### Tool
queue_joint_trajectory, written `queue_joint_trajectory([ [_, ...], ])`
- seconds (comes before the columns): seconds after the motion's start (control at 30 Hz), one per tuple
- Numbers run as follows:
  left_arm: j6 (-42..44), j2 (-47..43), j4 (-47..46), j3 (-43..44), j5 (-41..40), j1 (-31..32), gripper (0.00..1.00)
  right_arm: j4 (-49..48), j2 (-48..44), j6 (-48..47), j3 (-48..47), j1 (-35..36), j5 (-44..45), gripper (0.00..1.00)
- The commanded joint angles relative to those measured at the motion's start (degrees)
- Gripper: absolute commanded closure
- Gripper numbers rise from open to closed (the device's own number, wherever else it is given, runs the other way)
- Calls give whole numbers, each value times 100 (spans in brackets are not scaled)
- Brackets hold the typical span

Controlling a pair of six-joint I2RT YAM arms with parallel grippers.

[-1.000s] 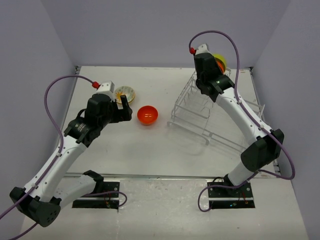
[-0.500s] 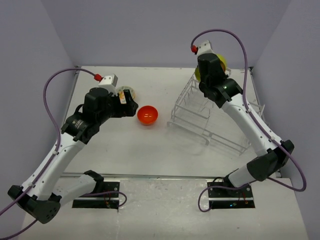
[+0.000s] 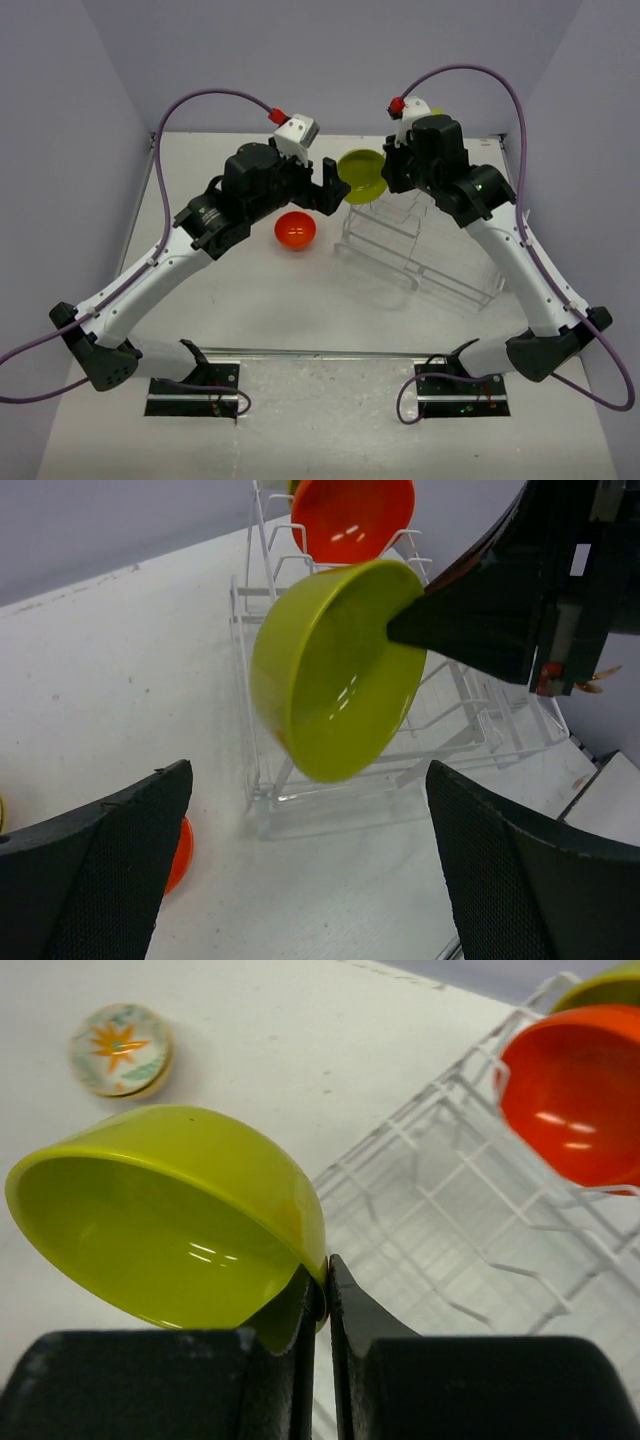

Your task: Unload the bowls from the dish rack

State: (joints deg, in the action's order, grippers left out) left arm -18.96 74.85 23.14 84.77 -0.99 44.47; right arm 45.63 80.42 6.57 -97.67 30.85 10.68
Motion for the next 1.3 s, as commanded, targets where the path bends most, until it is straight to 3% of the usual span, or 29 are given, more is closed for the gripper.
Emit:
queue_joint_trajectory([
  [0.0,542,187,-214,426,-532,132,3,17,-176,749,11,79,-1506,100],
  [0.17,560,566,103,488,-1069,141,46,-107,-246,916,81,105,-1919,100],
  [0.2,525,601,103,462,-1200,141,67,-98,-255,925,64,123,-1929,100],
  [0.27,403,636,103,417,-1376,150,92,-98,-281,943,64,158,-1877,100],
  [0.3,367,627,95,400,-1560,150,100,-80,-290,952,64,158,-1728,100],
  [0.4,165,592,165,347,-2034,150,100,-106,-325,934,151,158,-1709,100],
  [0.43,17,584,208,312,-2184,141,100,-167,-378,925,178,167,-1727,91],
  [0.47,-80,592,331,277,-2351,141,100,-203,-404,934,256,158,-1718,44],
  [0.53,-509,566,542,207,-2957,54,100,-230,-483,934,318,149,-1561,11],
  [0.57,-756,548,891,76,-3116,-51,100,-212,-518,934,379,149,-1412,1],
  [0.63,-1300,268,1122,-249,-2996,-752,100,-177,-693,890,476,149,-929,1],
  [0.8,-1803,-689,737,-2406,-1995,-2885,100,-186,-1107,811,881,114,-348,1],
  [0.93,-1770,-1148,-97,-3788,-905,-4118,100,-238,-1397,706,1179,88,-110,1],
  [1.27,-1760,126,-1074,-4355,-226,-4271,100,-247,-1108,161,960,-246,812,1],
])
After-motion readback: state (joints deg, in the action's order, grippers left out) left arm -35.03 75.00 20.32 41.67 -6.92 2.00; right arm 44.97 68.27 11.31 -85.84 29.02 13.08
